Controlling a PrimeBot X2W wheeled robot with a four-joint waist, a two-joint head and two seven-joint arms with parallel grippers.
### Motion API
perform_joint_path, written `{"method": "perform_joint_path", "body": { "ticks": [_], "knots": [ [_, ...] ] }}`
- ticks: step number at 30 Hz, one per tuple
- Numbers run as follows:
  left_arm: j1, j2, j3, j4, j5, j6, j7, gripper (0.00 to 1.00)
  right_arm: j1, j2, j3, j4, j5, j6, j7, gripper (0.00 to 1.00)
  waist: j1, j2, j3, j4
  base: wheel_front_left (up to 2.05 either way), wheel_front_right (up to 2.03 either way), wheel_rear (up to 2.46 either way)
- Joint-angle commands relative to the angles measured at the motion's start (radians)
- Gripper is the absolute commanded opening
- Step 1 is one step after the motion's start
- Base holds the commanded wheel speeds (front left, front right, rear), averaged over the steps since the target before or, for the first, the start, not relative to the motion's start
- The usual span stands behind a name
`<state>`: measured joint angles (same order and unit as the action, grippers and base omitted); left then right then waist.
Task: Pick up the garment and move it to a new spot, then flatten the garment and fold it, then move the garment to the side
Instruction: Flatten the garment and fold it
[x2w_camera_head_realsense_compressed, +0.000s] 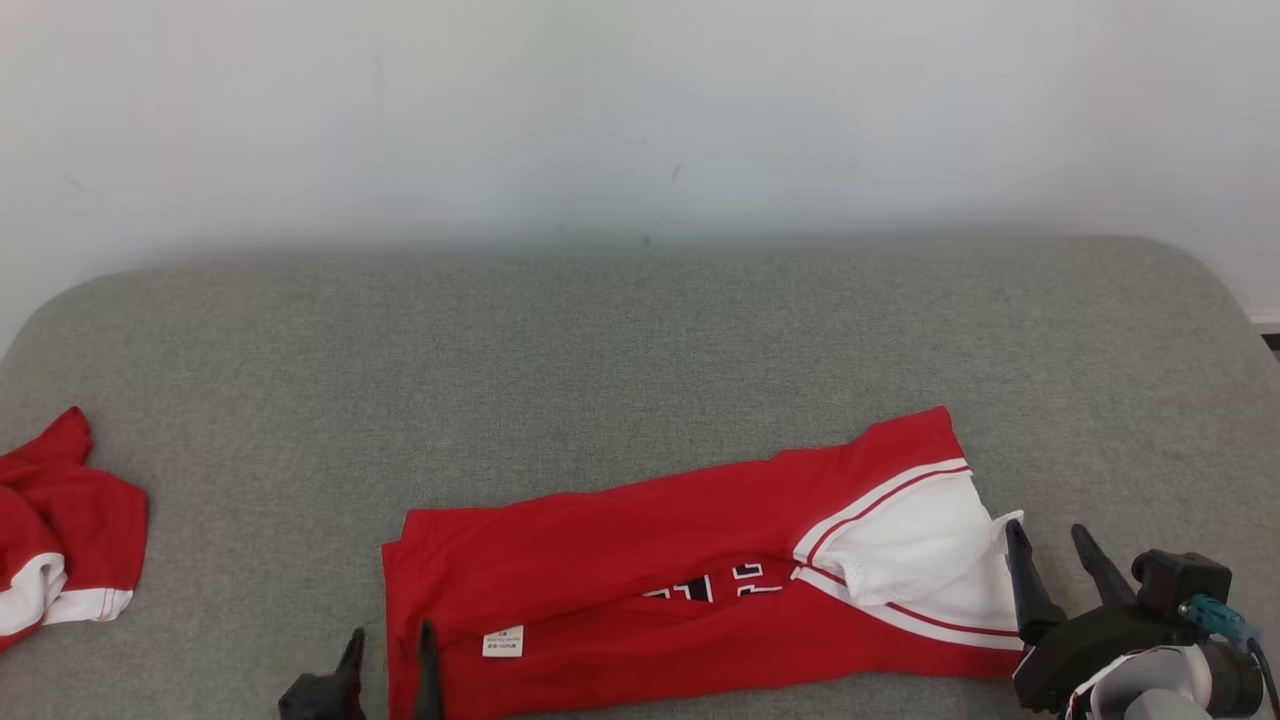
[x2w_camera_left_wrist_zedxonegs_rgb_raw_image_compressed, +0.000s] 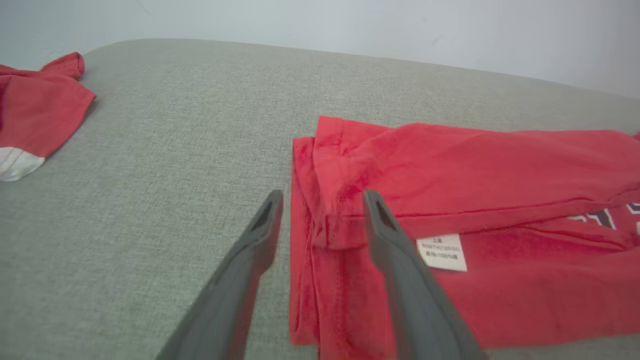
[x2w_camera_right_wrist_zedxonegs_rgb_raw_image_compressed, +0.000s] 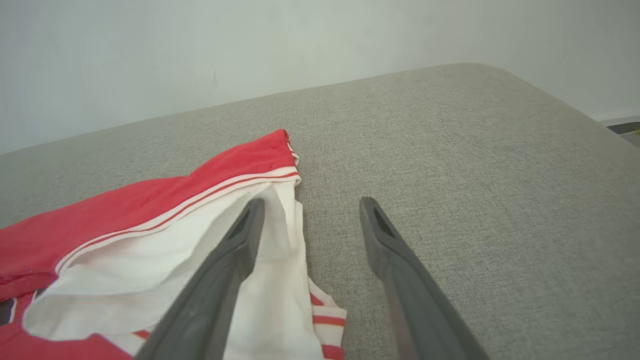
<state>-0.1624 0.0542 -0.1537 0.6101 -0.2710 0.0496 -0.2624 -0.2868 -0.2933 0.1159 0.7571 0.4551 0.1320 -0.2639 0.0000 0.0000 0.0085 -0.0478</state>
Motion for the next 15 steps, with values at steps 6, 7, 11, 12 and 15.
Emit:
{"method": "perform_joint_path", "body": {
  "ticks": [6,7,11,12,15],
  "knots": [
    [0.078,-0.003,0.038,-0.093,0.058,0.020,-0.003,1.00,0.014,0.013,-0.040,-0.039,-0.029,-0.003,0.000,1.00,0.0000,0.0000,-0.008,-0.002,0.00,0.00,0.00],
    [0.089,-0.002,0.045,-0.107,0.067,0.020,-0.003,1.00,0.011,0.016,-0.047,-0.047,-0.032,-0.003,0.000,1.00,0.0000,0.0000,-0.008,0.000,0.00,0.00,0.00],
    [0.120,-0.003,0.059,-0.156,0.101,0.020,-0.003,1.00,-0.009,0.026,-0.071,-0.072,-0.046,-0.003,0.000,1.00,0.0000,0.0000,-0.009,0.009,0.00,0.00,0.00],
    [0.124,-0.003,0.060,-0.164,0.108,0.020,-0.003,1.00,-0.015,0.024,-0.071,-0.071,-0.051,-0.003,0.000,1.00,0.0000,0.0000,-0.009,0.013,0.00,0.00,0.00],
    [0.137,-0.004,0.058,-0.177,0.120,0.015,-0.003,1.00,-0.036,0.020,-0.063,-0.047,-0.061,-0.003,0.000,1.00,0.0000,0.0000,-0.007,0.026,0.00,0.00,0.00]
  ]
}}
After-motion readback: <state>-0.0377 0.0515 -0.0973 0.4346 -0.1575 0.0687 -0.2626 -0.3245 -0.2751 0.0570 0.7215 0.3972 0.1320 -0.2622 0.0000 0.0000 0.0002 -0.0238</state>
